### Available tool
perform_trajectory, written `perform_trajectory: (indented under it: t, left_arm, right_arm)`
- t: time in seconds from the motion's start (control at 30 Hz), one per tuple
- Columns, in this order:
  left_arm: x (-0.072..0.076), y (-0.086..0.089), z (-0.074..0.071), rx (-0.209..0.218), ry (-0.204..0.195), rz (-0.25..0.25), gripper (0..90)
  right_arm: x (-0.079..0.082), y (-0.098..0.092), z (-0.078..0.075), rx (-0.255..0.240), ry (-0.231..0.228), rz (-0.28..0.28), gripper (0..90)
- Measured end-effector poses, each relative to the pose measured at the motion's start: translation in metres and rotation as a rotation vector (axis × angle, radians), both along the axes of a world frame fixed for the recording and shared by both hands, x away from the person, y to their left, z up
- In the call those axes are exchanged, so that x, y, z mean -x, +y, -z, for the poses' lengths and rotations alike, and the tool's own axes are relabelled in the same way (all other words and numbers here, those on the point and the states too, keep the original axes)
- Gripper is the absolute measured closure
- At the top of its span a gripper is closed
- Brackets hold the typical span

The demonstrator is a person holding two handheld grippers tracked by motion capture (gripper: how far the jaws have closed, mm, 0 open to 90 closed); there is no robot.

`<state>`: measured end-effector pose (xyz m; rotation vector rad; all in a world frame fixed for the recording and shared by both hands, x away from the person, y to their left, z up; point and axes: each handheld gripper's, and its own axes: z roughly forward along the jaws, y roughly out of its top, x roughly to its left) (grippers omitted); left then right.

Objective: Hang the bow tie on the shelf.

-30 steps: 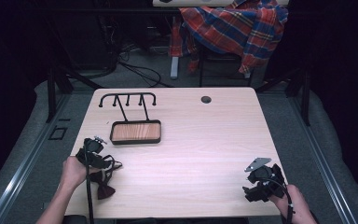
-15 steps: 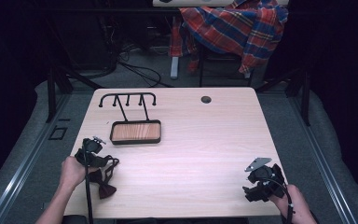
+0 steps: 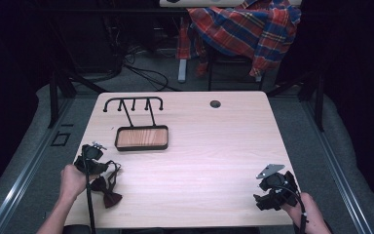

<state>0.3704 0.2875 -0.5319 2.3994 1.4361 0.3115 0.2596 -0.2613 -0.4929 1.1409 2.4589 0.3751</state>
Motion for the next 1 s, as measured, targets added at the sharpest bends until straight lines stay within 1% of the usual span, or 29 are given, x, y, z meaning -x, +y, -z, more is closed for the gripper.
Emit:
perform_trajectory:
  t: [0.07,0.1,0.13,0.17,0.2,0.23,0.27,0.33,0.4,0.43,0.47,0.5,0.53,0.6,0.63,0.67,0.7,0.77,0.83,0.9,0.93,0.97,1.0]
  left_arm:
    - [0.004,0.001,-0.004,0.004,-0.02,-0.004,87.7]
    - [0.008,0.002,-0.008,0.015,-0.038,-0.009,87.8]
    - [0.008,0.002,-0.008,0.015,-0.038,-0.009,87.8]
    - [0.011,0.003,-0.01,0.014,-0.052,-0.011,87.8]
    - [0.013,0.004,-0.012,0.015,-0.06,-0.013,87.8]
    - [0.016,0.006,-0.015,0.019,-0.082,-0.017,87.8]
    - [0.016,0.006,-0.015,0.019,-0.082,-0.017,87.8]
    - [0.018,0.007,-0.019,0.026,-0.096,-0.018,87.8]
    - [0.02,0.009,-0.022,0.029,-0.113,-0.027,87.9]
    - [0.021,0.01,-0.024,0.038,-0.121,-0.031,87.9]
    - [0.023,0.011,-0.026,0.045,-0.133,-0.035,88.0]
    - [0.023,0.011,-0.027,0.045,-0.143,-0.035,88.0]
    - [0.023,0.011,-0.027,0.045,-0.143,-0.035,88.0]
    - [0.024,0.01,-0.03,0.047,-0.155,-0.033,87.9]
    - [0.025,0.01,-0.033,0.05,-0.171,-0.034,88.0]
    - [0.025,0.01,-0.033,0.05,-0.171,-0.034,88.0]
    - [0.025,0.01,-0.038,0.05,-0.182,-0.028,88.0]
    - [0.026,0.01,-0.04,0.057,-0.188,-0.029,88.0]
    - [0.028,0.009,-0.046,0.059,-0.212,-0.025,87.9]
    - [0.028,0.009,-0.047,0.058,-0.22,-0.027,88.0]
    - [0.028,0.009,-0.049,0.059,-0.221,-0.023,88.0]
    - [0.027,0.008,-0.052,0.056,-0.232,-0.025,88.0]
    - [0.027,0.008,-0.052,0.056,-0.232,-0.025,88.0]
  right_arm:
    - [0.0,0.0,0.0,0.009,0.001,0.0,15.2]
    - [0.001,0.0,-0.001,0.015,-0.004,-0.01,14.9]
    - [0.001,0.0,-0.001,0.015,-0.004,-0.01,14.9]
    - [0.001,0.001,-0.001,0.004,-0.005,-0.003,14.9]
    - [0.0,0.001,-0.001,0.011,0.002,-0.003,15.2]
    - [0.002,0.001,-0.001,0.006,-0.012,-0.001,15.0]
    - [0.002,0.001,-0.001,0.006,-0.012,-0.001,15.0]
    - [0.003,0.001,-0.002,0.015,-0.02,-0.005,14.9]
    - [0.003,0.0,-0.002,0.01,-0.024,-0.004,14.9]
    - [0.003,0.0,-0.002,0.01,-0.022,-0.005,15.0]
    - [0.002,0.0,-0.002,-0.003,-0.022,-0.006,15.0]
    - [0.002,0.0,-0.002,-0.003,-0.021,-0.003,15.0]
    - [0.002,0.0,-0.002,-0.003,-0.021,-0.003,15.0]
    - [0.001,0.001,-0.002,0.006,-0.017,-0.003,15.0]
    - [0.001,0.001,-0.002,0.013,-0.015,-0.004,15.0]
    - [0.001,0.001,-0.002,0.013,-0.015,-0.004,15.0]
    - [0.001,0.001,-0.001,0.011,-0.015,-0.002,15.0]
    - [0.001,0.001,-0.001,0.011,-0.012,0.001,15.0]
    - [0.001,0.0,-0.002,0.01,-0.015,0.009,14.9]
    - [0.001,0.001,-0.001,0.005,-0.013,0.004,15.0]
    - [0.001,0.001,-0.001,0.005,-0.013,0.004,15.0]
    - [0.001,0.001,-0.001,0.01,-0.015,0.0,15.0]
    - [0.001,0.001,-0.001,0.01,-0.015,0.0,15.0]
